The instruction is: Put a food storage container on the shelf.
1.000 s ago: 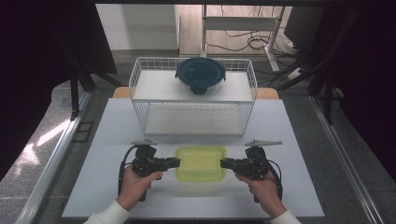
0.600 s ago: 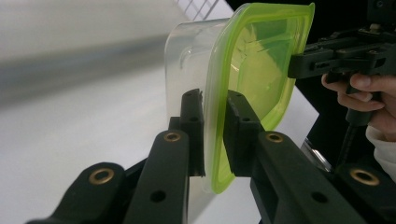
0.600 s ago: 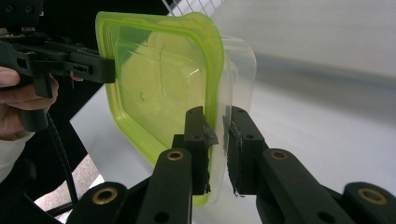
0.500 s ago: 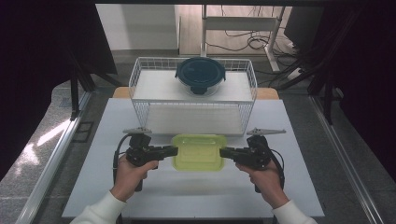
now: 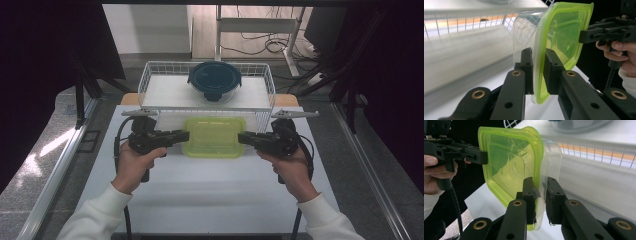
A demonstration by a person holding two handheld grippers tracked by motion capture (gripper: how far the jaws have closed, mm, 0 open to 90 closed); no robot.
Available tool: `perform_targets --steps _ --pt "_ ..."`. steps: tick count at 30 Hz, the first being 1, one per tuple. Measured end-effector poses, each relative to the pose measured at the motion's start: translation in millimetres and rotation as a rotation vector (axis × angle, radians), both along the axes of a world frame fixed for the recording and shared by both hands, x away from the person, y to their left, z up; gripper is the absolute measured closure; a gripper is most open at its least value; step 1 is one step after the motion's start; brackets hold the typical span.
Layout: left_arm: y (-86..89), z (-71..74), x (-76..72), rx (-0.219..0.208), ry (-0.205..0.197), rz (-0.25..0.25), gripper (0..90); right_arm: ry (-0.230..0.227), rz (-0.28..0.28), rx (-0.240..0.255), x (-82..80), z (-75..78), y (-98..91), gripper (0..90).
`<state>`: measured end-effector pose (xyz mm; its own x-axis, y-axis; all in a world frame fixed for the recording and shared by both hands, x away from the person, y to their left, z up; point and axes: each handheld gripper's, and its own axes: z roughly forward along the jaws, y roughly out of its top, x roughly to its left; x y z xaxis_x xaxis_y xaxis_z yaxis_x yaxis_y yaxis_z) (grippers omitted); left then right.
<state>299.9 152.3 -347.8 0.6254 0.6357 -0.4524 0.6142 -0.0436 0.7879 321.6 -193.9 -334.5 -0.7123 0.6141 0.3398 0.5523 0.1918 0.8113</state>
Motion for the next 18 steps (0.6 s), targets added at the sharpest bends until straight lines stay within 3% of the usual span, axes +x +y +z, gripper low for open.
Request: perform_targets --steps 18 --pt "0.1 33.3 21.9 -0.007 -0.029 0.004 79.6 -0.033 -0.012 0.028 17.4 30.5 -0.7 78.2"
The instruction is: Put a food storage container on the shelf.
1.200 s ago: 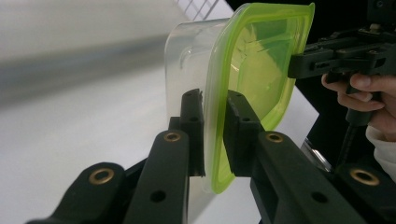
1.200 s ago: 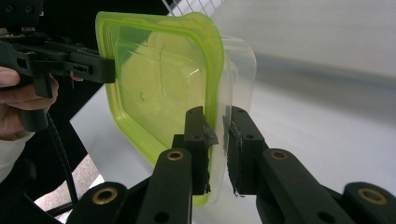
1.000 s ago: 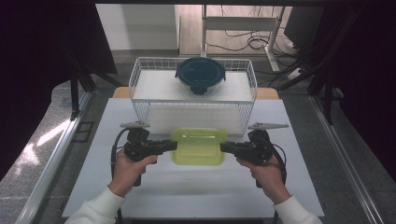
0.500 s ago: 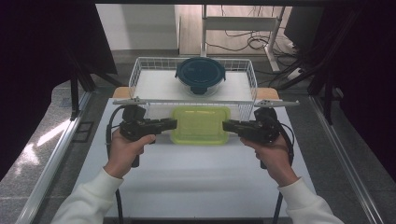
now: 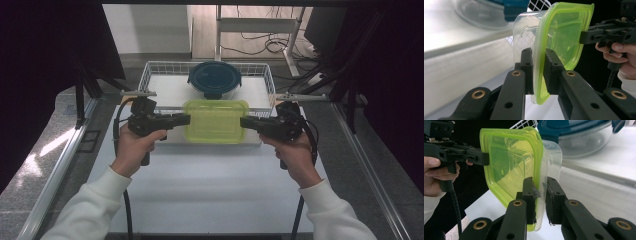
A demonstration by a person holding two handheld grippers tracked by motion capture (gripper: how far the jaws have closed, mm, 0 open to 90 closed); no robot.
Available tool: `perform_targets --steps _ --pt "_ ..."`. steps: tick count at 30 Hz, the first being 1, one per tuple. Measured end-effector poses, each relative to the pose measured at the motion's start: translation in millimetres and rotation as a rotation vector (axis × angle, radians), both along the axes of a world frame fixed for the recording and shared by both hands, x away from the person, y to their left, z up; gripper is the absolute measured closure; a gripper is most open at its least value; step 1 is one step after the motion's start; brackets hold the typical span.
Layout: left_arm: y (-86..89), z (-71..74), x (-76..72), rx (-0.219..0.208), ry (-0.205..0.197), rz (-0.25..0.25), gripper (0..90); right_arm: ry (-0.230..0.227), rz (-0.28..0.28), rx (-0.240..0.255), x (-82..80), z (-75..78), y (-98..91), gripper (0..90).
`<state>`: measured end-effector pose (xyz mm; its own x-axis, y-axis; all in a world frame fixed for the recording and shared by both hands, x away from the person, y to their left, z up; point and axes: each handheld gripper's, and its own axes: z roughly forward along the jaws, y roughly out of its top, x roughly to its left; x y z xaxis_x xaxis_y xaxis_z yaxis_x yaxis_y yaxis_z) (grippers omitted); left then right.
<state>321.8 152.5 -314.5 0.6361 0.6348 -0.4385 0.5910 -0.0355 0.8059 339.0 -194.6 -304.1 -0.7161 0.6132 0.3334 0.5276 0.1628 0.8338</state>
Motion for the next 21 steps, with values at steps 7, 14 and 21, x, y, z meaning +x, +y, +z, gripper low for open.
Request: perform_targets --steps 7,14,21 --pt "3.2 21.0 17.2 0.001 -0.013 -0.003 79.5 -0.002 0.0 0.016 17.0 19.5 1.6 78.3" --pt "7.5 41.2 42.1 0.001 -0.012 -0.01 79.6 -0.003 -0.005 0.02 38.6 40.5 5.2 78.2" --pt "13.5 51.9 66.4 -0.028 0.021 -0.029 79.5 0.011 -0.006 0.055 60.4 54.5 7.5 78.2"
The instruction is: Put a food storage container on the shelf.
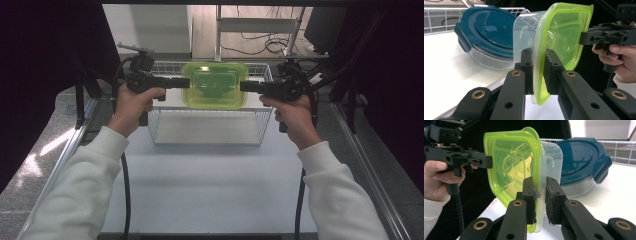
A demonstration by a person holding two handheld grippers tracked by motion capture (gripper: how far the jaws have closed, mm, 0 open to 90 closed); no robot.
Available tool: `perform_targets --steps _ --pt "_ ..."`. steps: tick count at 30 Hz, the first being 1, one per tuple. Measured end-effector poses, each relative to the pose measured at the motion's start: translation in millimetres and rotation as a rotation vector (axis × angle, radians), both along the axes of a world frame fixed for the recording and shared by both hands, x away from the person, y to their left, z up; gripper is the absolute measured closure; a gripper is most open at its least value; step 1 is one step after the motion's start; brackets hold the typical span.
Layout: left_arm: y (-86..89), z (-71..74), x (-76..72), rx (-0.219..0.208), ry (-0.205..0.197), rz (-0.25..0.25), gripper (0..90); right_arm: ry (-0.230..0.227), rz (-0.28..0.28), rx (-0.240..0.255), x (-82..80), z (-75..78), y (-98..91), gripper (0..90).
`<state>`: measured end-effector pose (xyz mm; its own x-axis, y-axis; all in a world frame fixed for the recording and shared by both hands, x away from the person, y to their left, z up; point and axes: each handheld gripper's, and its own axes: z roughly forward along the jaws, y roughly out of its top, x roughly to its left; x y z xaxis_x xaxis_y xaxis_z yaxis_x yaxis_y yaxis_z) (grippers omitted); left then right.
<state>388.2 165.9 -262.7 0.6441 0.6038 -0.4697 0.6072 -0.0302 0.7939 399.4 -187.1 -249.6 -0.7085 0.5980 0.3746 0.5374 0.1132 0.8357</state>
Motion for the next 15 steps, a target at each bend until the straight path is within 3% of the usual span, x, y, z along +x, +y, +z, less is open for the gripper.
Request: perform_targets --steps 8,15 --pt "1.3 8.8 31.4 -0.005 0.044 0.001 79.6 0.037 -0.018 0.013 26.8 9.1 1.3 78.4" --pt "3.3 6.9 60.6 -0.05 0.111 0.021 79.6 0.096 -0.038 0.024 52.7 12.2 3.0 78.4"
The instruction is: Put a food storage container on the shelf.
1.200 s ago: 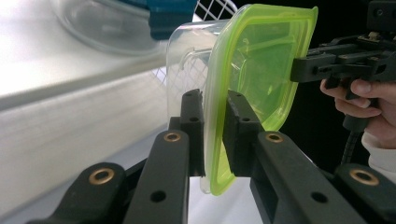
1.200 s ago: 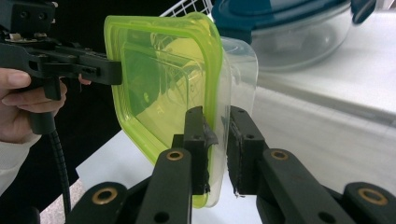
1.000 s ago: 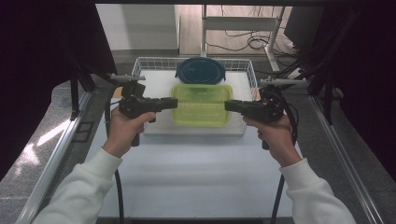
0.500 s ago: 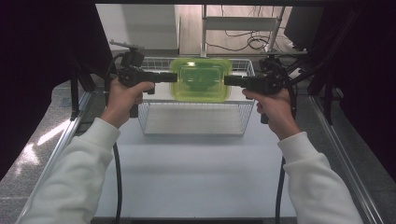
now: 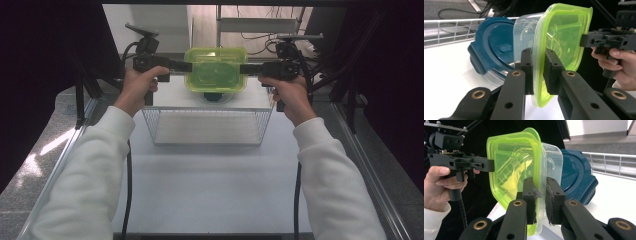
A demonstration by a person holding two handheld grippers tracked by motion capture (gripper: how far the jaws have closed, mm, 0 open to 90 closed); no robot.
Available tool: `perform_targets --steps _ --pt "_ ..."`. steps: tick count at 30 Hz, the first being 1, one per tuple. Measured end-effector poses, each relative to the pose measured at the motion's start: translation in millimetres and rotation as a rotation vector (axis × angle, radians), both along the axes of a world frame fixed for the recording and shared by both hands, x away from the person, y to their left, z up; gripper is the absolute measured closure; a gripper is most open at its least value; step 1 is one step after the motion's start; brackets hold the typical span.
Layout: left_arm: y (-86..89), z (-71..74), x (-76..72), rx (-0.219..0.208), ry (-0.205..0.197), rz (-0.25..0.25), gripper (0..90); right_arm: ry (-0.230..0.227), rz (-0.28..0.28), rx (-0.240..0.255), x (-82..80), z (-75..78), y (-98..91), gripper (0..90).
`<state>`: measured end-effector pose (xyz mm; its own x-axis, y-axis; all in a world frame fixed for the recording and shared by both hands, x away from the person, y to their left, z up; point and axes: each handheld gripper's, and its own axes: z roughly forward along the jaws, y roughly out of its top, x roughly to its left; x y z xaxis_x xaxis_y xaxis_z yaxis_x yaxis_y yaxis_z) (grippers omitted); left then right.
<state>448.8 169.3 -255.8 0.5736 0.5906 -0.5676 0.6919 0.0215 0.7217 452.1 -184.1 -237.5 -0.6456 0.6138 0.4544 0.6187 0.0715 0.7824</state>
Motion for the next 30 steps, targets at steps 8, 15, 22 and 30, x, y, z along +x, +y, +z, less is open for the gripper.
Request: perform_targets --steps 8,15,22,30 --pt "9.5 -7.2 19.8 -0.075 0.073 0.03 78.7 0.102 -0.021 0.053 23.5 -7.4 5.0 78.4" --pt "10.5 -11.5 28.8 -0.119 0.127 0.058 78.2 0.176 -0.048 0.149 41.9 -17.9 0.9 77.5" --pt "11.3 -22.1 41.9 -0.169 0.171 0.083 75.0 0.251 -0.097 0.234 56.7 -31.3 -0.1 74.0" --pt "9.5 -30.8 45.3 -0.193 0.163 0.09 69.0 0.272 -0.12 0.271 60.9 -37.9 -0.2 70.5"
